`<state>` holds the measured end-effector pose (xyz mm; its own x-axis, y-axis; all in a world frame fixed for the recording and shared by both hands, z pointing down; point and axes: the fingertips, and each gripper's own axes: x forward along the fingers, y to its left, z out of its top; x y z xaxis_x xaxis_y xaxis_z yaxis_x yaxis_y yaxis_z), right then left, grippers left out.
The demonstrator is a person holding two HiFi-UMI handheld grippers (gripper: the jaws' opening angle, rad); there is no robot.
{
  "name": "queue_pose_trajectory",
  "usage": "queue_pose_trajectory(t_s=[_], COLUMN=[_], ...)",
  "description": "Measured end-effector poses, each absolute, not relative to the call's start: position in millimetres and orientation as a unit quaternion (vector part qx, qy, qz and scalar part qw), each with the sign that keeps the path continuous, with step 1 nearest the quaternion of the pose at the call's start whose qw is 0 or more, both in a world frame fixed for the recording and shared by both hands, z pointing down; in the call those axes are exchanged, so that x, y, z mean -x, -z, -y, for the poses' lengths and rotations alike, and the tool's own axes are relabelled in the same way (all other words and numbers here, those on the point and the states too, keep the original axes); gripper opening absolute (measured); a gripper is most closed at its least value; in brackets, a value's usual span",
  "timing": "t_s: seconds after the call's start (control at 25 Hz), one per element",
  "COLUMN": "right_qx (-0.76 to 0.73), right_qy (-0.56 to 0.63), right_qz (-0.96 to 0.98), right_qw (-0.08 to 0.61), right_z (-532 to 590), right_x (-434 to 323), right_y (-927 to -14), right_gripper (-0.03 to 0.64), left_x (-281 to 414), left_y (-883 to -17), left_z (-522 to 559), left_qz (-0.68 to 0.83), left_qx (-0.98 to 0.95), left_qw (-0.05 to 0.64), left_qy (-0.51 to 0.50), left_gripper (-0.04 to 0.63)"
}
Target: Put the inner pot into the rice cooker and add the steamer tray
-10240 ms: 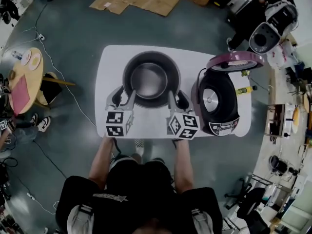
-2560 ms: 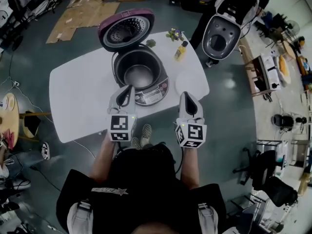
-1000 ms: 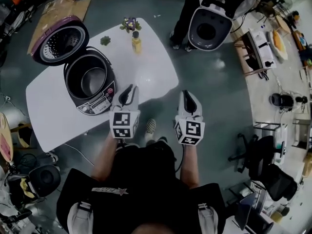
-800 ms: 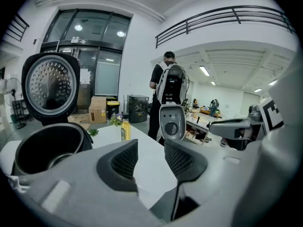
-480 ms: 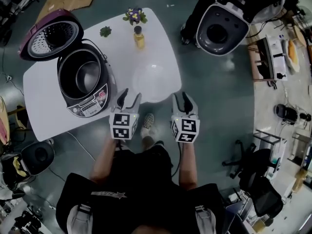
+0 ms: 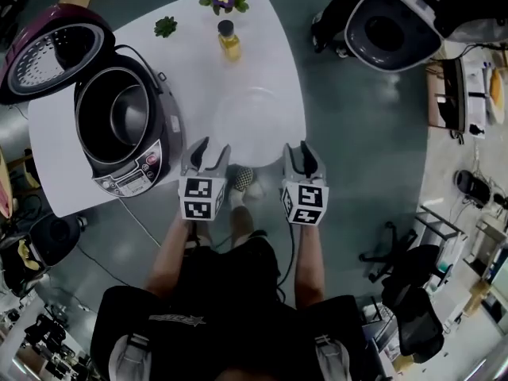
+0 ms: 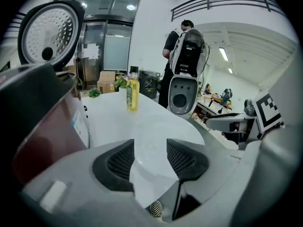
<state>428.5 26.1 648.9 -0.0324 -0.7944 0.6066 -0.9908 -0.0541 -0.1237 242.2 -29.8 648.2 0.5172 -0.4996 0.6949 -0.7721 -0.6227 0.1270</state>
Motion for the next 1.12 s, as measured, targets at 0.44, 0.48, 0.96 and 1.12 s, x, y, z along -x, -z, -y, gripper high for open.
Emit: queue_pose_trajectory(t_s=[0.44, 0.48, 0.96, 1.12], right_qx=[-0.65, -0.649, -0.646, -0.653], right_qy=[-0.305, -0.307, -0.315, -0.299], right_qz=[0.665, 0.665, 0.662, 0.663], right_qw=[0.206, 0.207, 0.211, 0.211], right_z=[-11, -10, -5, -3], right_x=[-435, -435, -434, -435], right_y=[-702, -704, -710, -699], right_gripper=[0.16, 0.16, 0.1, 0.067], left_x=[-240, -239, -238, -237], left_y=[-707, -711, -718, -709], left_z=[39, 39, 44, 47], left_qz=[0.379, 0.379, 0.379, 0.383], left_qx=[-0.817, -0.816, -0.813, -0.816], left_qw=[0.238, 0.239, 0.229, 0.219], left_qy=[-0.362, -0.365, -0.378, -0.372], left_gripper=[0.21, 0.21, 0.161, 0.151])
